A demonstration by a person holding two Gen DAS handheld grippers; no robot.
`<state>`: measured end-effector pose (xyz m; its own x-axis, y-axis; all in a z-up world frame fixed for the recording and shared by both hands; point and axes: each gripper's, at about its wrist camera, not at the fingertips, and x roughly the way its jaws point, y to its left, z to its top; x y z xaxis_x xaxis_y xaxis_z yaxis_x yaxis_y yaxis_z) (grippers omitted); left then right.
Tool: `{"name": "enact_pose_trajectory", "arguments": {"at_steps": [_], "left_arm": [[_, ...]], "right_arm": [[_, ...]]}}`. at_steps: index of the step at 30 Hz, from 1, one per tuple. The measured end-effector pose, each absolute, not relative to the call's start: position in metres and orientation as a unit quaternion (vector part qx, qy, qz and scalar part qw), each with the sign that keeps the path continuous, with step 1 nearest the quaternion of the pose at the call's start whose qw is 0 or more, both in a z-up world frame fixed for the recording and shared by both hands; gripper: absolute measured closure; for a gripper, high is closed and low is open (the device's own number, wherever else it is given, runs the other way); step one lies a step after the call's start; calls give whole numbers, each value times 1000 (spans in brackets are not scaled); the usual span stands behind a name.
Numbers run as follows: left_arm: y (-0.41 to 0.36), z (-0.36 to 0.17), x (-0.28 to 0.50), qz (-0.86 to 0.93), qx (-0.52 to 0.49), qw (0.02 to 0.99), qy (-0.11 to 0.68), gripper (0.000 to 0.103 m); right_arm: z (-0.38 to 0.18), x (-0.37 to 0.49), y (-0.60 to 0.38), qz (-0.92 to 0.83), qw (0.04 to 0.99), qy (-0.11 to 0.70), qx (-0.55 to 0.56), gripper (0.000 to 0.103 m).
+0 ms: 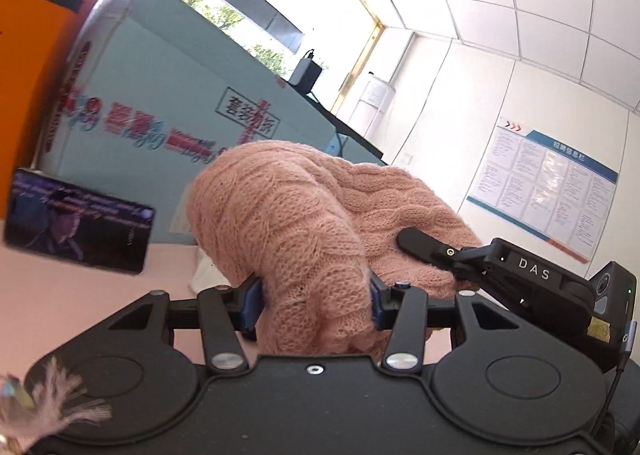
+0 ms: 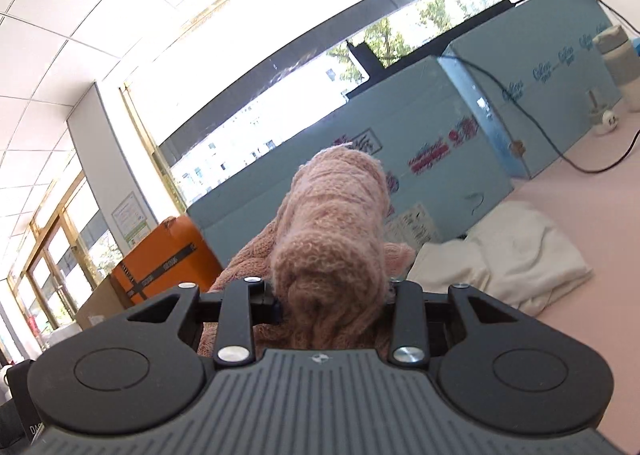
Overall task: Fold clothes
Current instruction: 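Carry the folded sweater onto the white garment pile and release both grippers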
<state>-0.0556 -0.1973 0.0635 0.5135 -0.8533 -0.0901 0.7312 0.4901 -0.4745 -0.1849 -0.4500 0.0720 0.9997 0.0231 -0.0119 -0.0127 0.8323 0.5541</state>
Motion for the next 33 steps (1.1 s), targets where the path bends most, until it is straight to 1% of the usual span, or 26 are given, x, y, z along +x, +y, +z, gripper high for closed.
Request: {"name": "enact_pose_trajectory", "arguments": {"at_steps": [5,10,14,15,16,17,18,19,21,22,24,25,26,27,29,31,33], "left_arm": [[-260,69,-28,-452,-210,856,136,54],[-314,56,9,-426,-224,860,172,55],[-345,36,32,-403,-212,863,218,54],[-350,30,36,-394,-211,864,232,50],[-355,24,40,-388,-205,864,246,50],[-359,19,43,-383,-199,864,260,44],[-362,14,46,-379,-196,863,272,37],[-361,12,48,-381,-203,858,279,35],[-359,9,52,-385,-214,849,291,27],[-357,8,53,-386,-218,846,295,26],[-352,11,46,-392,-215,848,284,16],[-350,12,43,-394,-214,849,278,14],[-347,14,40,-397,-213,850,272,7],[-344,15,36,-398,-212,852,265,0],[-333,19,26,-396,-216,859,243,0],[-319,21,19,-398,-225,859,232,0],[-302,22,9,-396,-236,858,227,0]], "right_arm": [[92,-162,-494,-43,965,-26,258,72],[85,-118,-516,-99,979,-12,176,72],[54,-93,-561,-130,963,42,231,72],[43,-88,-573,-140,954,64,256,72],[32,-83,-586,-151,944,85,282,71],[22,-79,-598,-161,932,107,307,70],[18,-78,-600,-165,929,113,311,69],[14,-77,-601,-168,927,117,314,68],[10,-76,-599,-176,928,121,305,67],[9,-75,-597,-180,929,121,300,65],[7,-78,-593,-186,929,120,297,60],[7,-81,-592,-187,927,116,304,57],[6,-83,-593,-187,925,111,312,57],[6,-87,-593,-188,922,107,320,53],[6,-91,-593,-194,918,102,331,34],[8,-94,-591,-208,918,93,325,23],[12,-100,-588,-221,921,68,312,22]]}}
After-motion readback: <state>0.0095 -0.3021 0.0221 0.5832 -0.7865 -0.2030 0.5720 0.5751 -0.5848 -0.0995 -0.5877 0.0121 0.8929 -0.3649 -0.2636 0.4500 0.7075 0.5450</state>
